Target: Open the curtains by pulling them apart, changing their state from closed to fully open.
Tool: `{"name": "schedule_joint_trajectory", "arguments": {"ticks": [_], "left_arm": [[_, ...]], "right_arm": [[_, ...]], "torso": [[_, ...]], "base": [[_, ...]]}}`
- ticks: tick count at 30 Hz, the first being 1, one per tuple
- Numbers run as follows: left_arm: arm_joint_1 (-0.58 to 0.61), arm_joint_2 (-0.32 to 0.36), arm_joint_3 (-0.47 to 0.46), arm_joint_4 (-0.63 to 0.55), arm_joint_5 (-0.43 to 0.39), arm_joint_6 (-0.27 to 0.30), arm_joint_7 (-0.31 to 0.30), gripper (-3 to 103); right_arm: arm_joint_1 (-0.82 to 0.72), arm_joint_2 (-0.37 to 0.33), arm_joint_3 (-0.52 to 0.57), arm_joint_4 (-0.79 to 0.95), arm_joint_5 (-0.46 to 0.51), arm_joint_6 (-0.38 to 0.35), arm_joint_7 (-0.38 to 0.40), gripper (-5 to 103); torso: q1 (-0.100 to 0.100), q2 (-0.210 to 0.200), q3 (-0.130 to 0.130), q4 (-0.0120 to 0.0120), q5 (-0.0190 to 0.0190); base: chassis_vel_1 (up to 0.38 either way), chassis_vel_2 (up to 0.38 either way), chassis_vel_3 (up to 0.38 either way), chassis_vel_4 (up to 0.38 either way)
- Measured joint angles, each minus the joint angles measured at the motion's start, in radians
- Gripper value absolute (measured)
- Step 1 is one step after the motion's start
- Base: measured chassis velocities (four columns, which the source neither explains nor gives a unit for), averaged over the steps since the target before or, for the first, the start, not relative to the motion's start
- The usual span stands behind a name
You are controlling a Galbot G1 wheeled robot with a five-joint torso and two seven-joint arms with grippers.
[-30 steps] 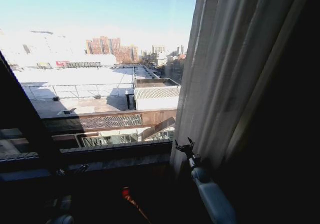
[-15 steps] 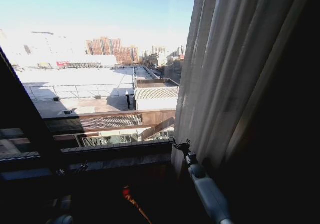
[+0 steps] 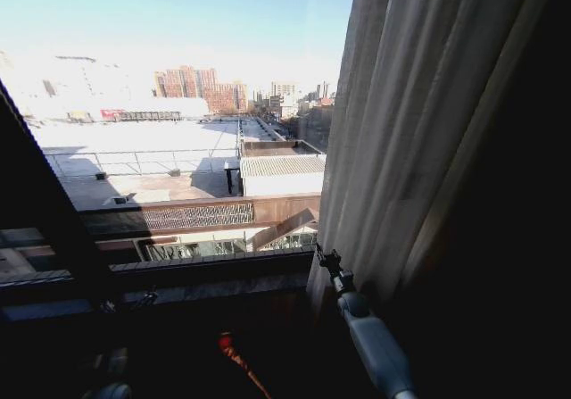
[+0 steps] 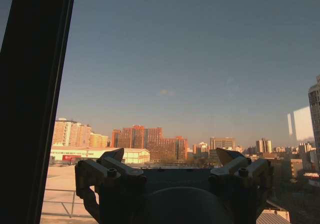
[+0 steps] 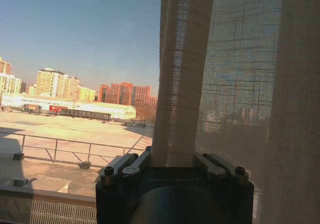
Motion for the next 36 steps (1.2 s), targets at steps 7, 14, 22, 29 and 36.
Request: {"name": "schedule_joint_trajectory", "arguments": {"ticks": [7, 14, 22, 29, 36], "left_arm": [[0.0, 0.0, 0.0, 0.0, 0.0, 0.0, 0.0, 100], [0.0, 0.0, 0.0, 0.0, 0.0, 0.0, 0.0, 100], [0.0, 0.0, 0.0, 0.0, 0.0, 0.0, 0.0, 100], [0.0, 0.0, 0.0, 0.0, 0.0, 0.0, 0.0, 100], [0.0, 0.0, 0.0, 0.0, 0.0, 0.0, 0.0, 100]], "right_arm": [[-0.007, -0.006, 0.008, 0.0, 0.022, -0.003, -0.027, 2], [-0.01, -0.01, 0.02, -0.005, 0.029, -0.009, -0.043, 0], [-0.009, -0.013, 0.023, -0.006, 0.034, -0.01, -0.043, 0], [-0.008, -0.014, 0.023, -0.006, 0.034, -0.01, -0.043, 0], [-0.008, -0.014, 0.023, -0.006, 0.034, -0.01, -0.043, 0]], "torso": [[0.0, 0.0, 0.0, -0.0001, 0.0], [0.0, 0.0, 0.0, -0.0001, 0.0], [0.0, 0.0, 0.0, 0.0, 0.0], [0.0, 0.0, 0.0, 0.0001, 0.0], [0.0, 0.0, 0.0, 0.0, -0.0002]], "base": [[0.0, 0.0, 0.0, 0.0], [0.0, 0.0, 0.0, 0.0], [-0.062, -0.053, 0.071, 0.064], [-0.219, -0.193, 0.213, 0.211], [-0.295, -0.289, 0.293, 0.293]]}}
